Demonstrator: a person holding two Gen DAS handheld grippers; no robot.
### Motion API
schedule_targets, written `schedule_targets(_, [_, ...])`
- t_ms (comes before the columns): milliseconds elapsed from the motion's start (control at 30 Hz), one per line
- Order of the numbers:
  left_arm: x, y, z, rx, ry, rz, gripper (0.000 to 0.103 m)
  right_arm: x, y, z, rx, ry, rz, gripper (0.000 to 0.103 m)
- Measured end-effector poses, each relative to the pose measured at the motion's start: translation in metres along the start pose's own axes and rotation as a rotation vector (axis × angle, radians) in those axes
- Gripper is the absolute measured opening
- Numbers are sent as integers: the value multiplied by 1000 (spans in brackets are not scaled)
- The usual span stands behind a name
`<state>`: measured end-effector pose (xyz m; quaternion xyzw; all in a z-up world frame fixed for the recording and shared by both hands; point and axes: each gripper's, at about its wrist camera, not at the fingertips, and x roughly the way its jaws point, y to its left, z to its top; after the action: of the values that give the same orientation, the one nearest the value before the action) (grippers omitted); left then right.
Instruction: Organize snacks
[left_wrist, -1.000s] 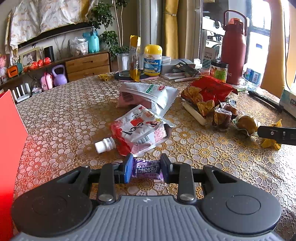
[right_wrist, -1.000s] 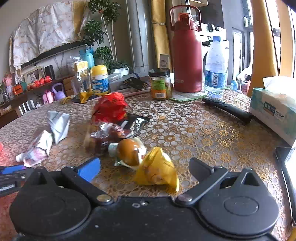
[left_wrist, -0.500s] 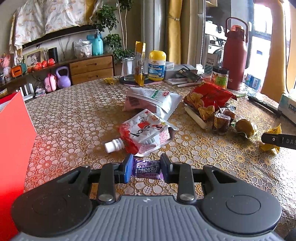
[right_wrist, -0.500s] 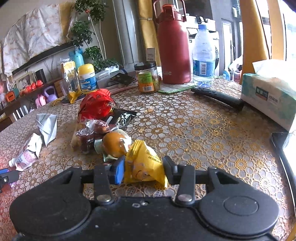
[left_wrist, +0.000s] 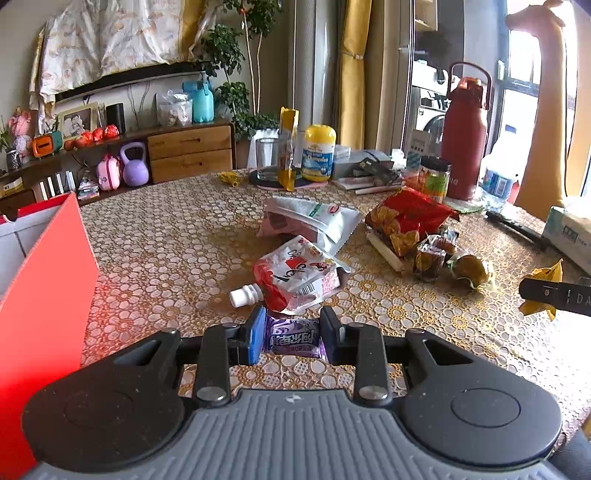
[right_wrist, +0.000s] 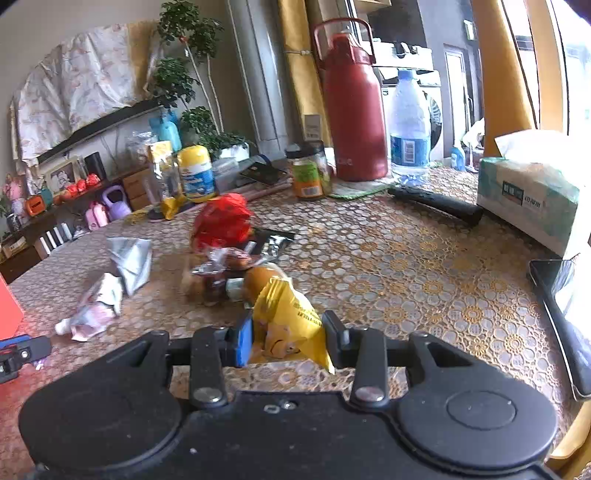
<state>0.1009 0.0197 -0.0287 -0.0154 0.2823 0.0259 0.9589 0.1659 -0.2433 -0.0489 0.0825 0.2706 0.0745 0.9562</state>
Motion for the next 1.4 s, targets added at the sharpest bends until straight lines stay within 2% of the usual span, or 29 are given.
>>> schedule_targets(500, [-59,17,4,-25,-72,17,31,-46,56,0,-80,-36,121,39])
schedule_targets(1000, [-101,52,2,-92,-118,85,32,-79,111,3,-172,-81,241,40])
schedule_targets(1400, [-131,86,0,-134,-154,155,31,-94,162,-2,-255,-85,351,40])
